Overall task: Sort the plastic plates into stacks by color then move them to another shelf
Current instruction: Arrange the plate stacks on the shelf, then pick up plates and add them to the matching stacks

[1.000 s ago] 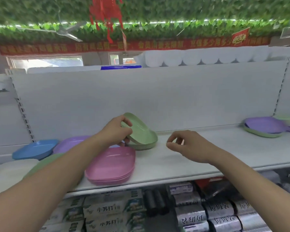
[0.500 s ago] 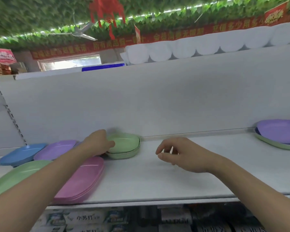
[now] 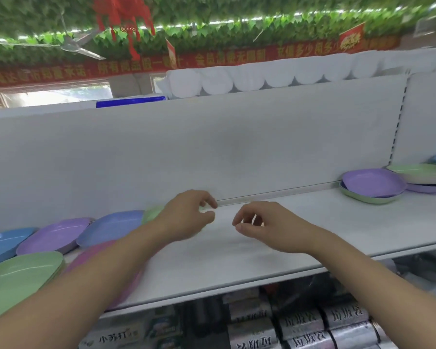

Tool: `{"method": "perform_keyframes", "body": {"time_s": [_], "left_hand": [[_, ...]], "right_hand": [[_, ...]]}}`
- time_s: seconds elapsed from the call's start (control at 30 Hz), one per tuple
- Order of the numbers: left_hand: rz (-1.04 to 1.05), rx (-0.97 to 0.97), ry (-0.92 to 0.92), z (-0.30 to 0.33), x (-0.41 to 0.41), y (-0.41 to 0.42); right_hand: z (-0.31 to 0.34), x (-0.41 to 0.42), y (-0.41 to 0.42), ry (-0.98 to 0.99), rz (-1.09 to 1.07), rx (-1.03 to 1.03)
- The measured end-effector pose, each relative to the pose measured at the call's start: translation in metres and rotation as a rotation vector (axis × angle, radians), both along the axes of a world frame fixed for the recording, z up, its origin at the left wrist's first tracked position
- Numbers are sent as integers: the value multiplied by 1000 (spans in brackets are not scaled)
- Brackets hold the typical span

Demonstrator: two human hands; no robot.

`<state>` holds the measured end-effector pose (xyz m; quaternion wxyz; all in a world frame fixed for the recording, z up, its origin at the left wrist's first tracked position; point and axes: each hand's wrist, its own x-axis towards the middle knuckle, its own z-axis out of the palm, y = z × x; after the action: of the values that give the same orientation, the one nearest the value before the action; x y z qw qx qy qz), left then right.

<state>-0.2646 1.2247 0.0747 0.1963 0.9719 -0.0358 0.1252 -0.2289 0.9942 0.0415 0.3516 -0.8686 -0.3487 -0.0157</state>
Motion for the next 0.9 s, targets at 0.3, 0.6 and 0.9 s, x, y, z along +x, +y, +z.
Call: {"method": "perform_keyframes", "body": {"time_s": [0.3,0.6,0.9], "left_hand": [[-490,-29,33,-21,-3,-133],[-879,-75,6,-7,-69,-355],[-969,-80,-65,8,-102,-551]], "right_hand": [[-10,-90,-135,-9,-448,-98],[16,-216,-329,-71,-787,-201],[28,-263,-516,-126,-853,-225]]}}
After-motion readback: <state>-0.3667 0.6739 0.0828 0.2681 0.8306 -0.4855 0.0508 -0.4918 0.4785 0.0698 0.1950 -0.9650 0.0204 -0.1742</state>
